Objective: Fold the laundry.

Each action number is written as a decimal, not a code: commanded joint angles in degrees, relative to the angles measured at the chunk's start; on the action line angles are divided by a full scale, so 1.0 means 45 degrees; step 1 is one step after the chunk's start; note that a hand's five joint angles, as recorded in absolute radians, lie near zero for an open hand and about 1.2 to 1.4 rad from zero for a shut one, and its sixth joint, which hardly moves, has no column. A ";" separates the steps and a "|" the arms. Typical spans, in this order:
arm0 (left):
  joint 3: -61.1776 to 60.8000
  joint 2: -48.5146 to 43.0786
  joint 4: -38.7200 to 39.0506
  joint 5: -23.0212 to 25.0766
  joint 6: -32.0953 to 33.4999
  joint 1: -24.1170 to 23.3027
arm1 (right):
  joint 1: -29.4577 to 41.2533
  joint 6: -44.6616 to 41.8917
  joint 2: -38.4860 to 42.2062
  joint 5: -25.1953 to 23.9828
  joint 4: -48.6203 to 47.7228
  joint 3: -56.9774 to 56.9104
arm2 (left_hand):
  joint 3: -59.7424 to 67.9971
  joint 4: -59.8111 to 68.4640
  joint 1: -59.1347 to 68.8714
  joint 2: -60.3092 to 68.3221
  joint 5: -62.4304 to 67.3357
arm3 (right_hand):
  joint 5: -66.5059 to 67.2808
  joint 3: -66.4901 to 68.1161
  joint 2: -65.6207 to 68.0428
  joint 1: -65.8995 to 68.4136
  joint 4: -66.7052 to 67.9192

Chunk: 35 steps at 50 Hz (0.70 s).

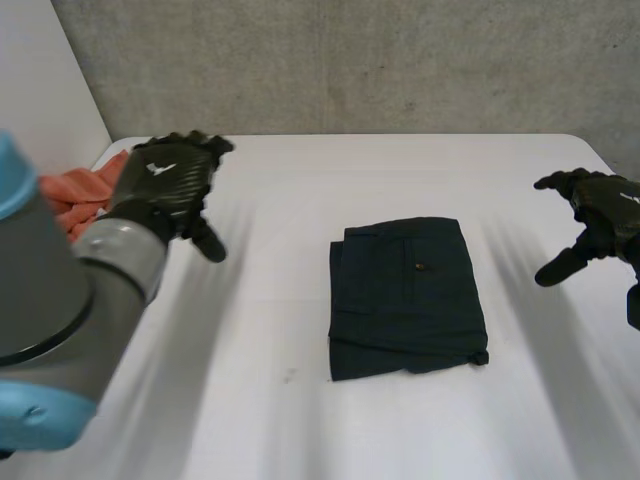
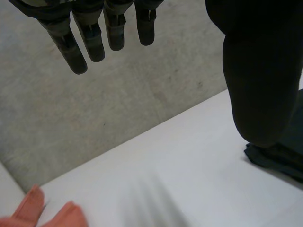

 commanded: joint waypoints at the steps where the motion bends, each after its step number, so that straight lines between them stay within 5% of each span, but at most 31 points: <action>1: -0.1704 0.0908 0.0223 0.1222 -0.0401 0.0934 | 0.0134 -0.0145 -0.0027 -0.0026 -0.0298 0.1185 | -0.0285 -0.0152 -0.0039 -0.0164 -0.0415 | -0.0831 -0.0460 -0.0501 -0.0001 -0.0677; 29: -0.2819 0.0869 0.0594 0.1399 -0.0968 0.0798 | 0.2536 0.0890 0.4993 0.0578 -0.1958 0.0426 | -0.0285 -0.0152 -0.0039 -0.0164 -0.0415 | 0.2776 0.3146 0.3106 0.3606 0.2930; 35: -0.2780 0.0830 0.0827 0.2334 -0.0948 0.0233 | 0.2752 0.0812 0.5150 0.1009 -0.2466 0.0269 | -0.0285 -0.0152 -0.0039 -0.0164 -0.0415 | 0.4156 0.4526 0.4486 0.4986 0.4310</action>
